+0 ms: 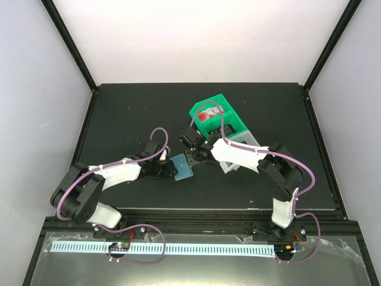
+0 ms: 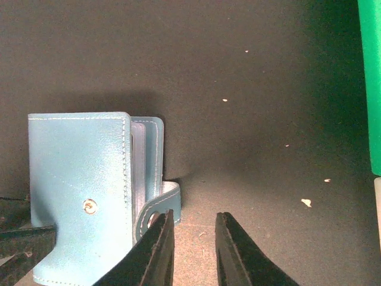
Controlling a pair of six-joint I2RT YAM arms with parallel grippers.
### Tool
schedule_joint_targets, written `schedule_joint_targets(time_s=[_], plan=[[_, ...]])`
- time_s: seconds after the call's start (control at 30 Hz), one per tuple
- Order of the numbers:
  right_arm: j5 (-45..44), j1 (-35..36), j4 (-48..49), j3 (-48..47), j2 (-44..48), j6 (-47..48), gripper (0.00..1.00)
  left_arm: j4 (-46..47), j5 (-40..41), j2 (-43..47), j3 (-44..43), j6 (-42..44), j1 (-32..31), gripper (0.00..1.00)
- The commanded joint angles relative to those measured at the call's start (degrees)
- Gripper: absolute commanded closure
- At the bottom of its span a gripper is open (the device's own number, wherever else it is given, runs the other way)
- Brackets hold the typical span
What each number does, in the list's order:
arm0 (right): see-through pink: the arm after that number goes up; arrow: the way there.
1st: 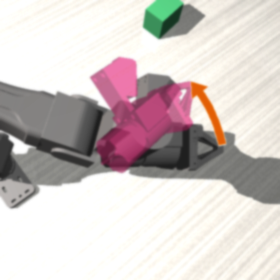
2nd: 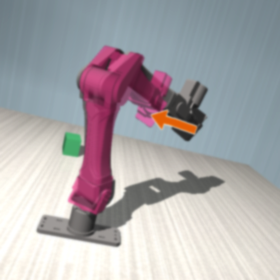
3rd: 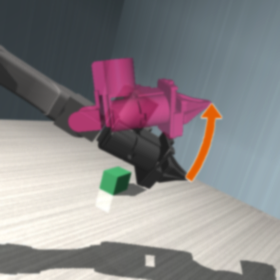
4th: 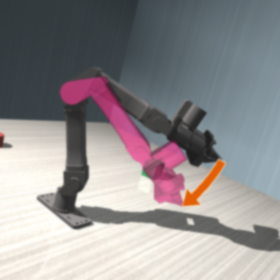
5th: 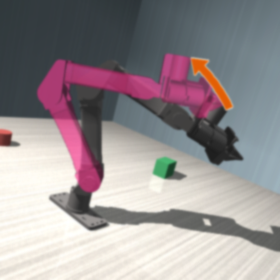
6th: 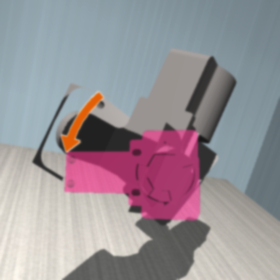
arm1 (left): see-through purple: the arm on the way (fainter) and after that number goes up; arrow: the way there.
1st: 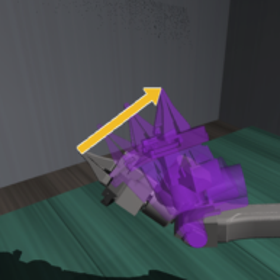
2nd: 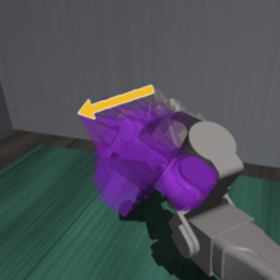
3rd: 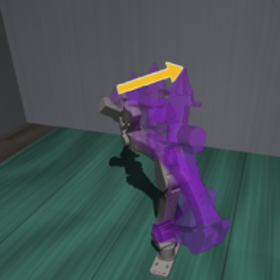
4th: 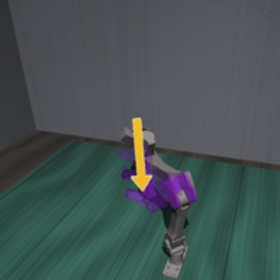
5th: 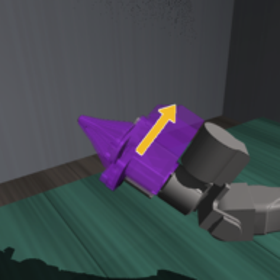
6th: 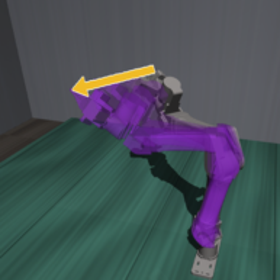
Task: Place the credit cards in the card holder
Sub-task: Close the card holder at the center of the board.
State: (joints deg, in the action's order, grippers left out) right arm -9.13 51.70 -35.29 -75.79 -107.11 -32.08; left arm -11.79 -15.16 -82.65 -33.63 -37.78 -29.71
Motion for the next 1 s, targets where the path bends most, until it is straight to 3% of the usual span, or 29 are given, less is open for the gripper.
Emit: schedule_joint_targets(time_s=[0.0, 0.17, 0.3, 0.97], plan=[[0.7, 0.1, 1.0, -0.2, -0.4, 0.1, 0.74, -4.1, 4.8, -2.8, 0.4, -0.5, -0.1, 0.66], [7.6, 0.1, 6.0, 1.8, 1.8, 1.9, 0.62, -4.0, 4.7, -2.9, 0.5, -0.7, -0.1, 0.66], [8.9, 0.1, 6.2, 1.4, 0.4, 2.0, 0.6, -3.6, 4.4, -2.9, 0.4, -0.7, -0.1, 0.66], [3.0, 0.1, 3.0, -0.6, -1.8, 0.5, 0.85, -3.9, 4.3, -3.2, 0.0, -0.5, -0.1, 0.67]])
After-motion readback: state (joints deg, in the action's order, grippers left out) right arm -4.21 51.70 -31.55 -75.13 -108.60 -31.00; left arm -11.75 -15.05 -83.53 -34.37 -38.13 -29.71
